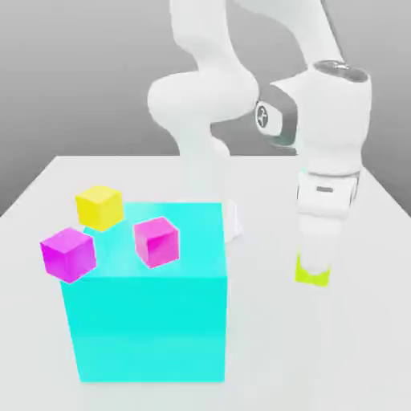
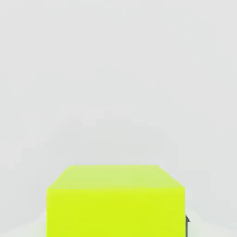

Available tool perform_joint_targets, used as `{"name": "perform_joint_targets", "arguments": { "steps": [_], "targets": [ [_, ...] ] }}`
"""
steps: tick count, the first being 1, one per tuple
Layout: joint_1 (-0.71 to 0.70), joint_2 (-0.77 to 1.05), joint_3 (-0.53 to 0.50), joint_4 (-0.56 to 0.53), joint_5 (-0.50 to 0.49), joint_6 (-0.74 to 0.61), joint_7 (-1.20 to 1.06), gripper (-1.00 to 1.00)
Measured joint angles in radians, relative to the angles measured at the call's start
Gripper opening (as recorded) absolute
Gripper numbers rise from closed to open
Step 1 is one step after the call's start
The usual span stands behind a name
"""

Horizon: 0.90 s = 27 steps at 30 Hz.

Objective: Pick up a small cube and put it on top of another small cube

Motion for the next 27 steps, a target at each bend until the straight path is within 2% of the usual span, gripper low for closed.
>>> {"name": "perform_joint_targets", "arguments": {
  "steps": [15,17,19,20,27],
  "targets": [
    [-0.256,-0.113,-0.367,0.363,-0.117,-0.46,-0.669,-1.0],
    [-0.27,-0.1,-0.403,0.364,-0.118,-0.449,-0.721,-1.0],
    [-0.271,-0.066,-0.425,0.329,-0.109,-0.383,-0.743,-1.0],
    [-0.271,-0.048,-0.433,0.307,-0.104,-0.345,-0.751,1.0],
    [-0.274,-0.044,-0.434,0.303,-0.102,-0.335,-0.755,1.0]
  ]
}}
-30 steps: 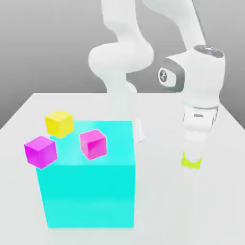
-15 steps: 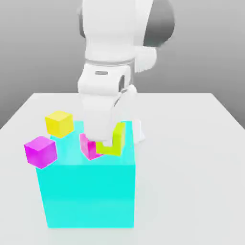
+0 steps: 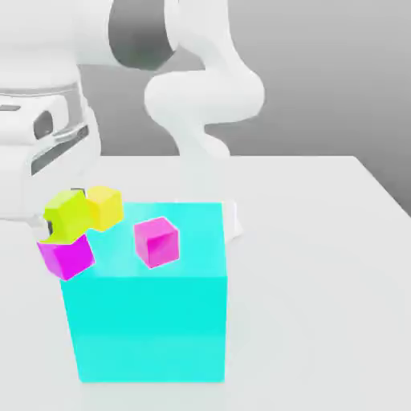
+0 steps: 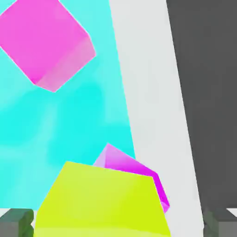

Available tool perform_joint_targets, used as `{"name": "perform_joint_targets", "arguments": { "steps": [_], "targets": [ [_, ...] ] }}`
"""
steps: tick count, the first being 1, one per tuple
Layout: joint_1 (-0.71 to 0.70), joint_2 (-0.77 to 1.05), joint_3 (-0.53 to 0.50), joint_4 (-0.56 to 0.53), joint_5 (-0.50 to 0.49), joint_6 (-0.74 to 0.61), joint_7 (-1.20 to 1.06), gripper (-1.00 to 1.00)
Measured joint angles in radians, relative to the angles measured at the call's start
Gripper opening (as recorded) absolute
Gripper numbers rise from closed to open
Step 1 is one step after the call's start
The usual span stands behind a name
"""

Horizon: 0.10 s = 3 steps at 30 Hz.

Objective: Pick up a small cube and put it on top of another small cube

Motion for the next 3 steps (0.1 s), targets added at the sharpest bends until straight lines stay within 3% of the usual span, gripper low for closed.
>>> {"name": "perform_joint_targets", "arguments": {
  "steps": [3],
  "targets": [
    [-0.005,-0.047,0.021,0.057,-0.014,-0.099,0.014,1.0]
  ]
}}
